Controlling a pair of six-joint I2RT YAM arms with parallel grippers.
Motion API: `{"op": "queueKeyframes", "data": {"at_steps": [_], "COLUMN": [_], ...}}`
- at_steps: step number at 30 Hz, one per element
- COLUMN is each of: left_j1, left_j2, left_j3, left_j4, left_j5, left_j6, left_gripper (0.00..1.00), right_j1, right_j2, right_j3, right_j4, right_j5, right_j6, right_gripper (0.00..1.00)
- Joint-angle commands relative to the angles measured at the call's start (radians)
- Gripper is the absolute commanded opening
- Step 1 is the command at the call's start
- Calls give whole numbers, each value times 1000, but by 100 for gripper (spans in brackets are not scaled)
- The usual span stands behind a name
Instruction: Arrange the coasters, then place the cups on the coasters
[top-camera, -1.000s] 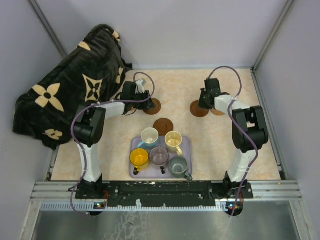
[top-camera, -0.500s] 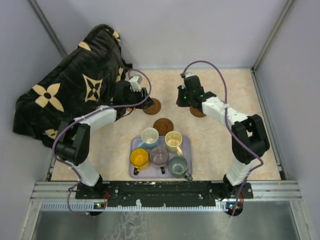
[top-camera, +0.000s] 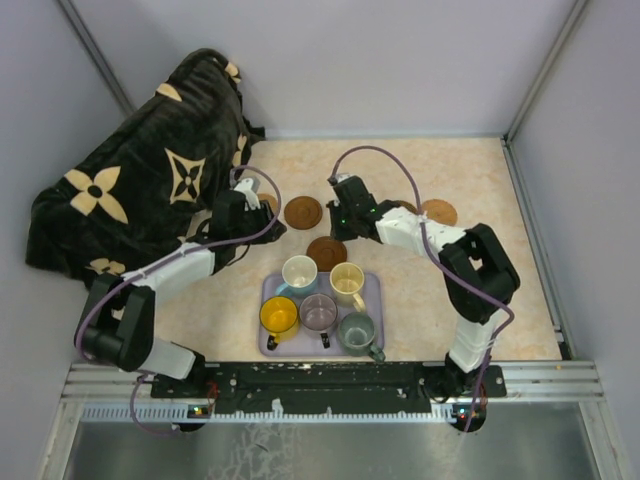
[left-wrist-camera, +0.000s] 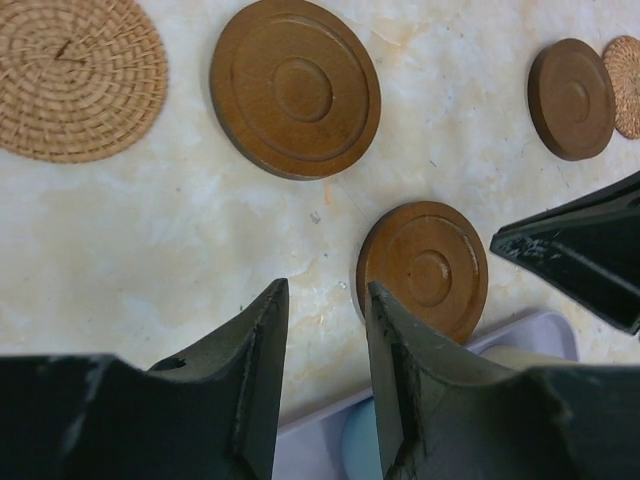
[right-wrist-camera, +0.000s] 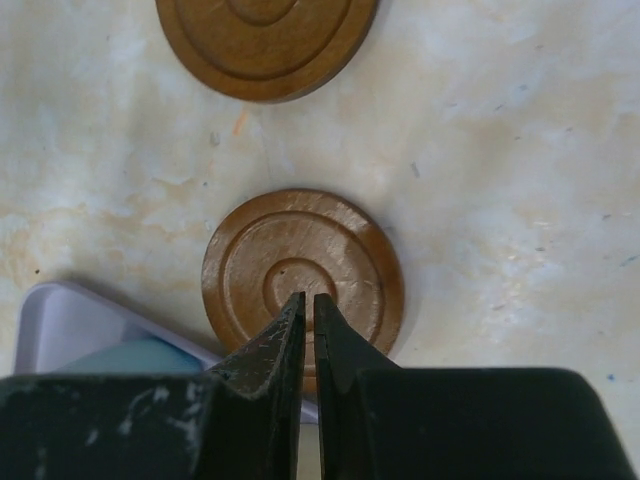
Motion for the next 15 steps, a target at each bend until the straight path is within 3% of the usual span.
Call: {"op": "queueKeyframes", "data": {"at_steps": [1, 15], "left_j1": [2, 11], "left_j2": [-59, -74], "left_j3": [-45, -70], "left_j4": [-11, -51], "left_j5": [-82, -101], "left_j6": [-22, -48], "left_gripper": [42, 41], "right_j1": [52, 78], "right_j2": [30, 127], "right_j3": [-11, -22], "right_j4": [3, -11], "right_j5": [4, 71], "right_j6": [23, 89], "right_gripper": [9, 9]}}
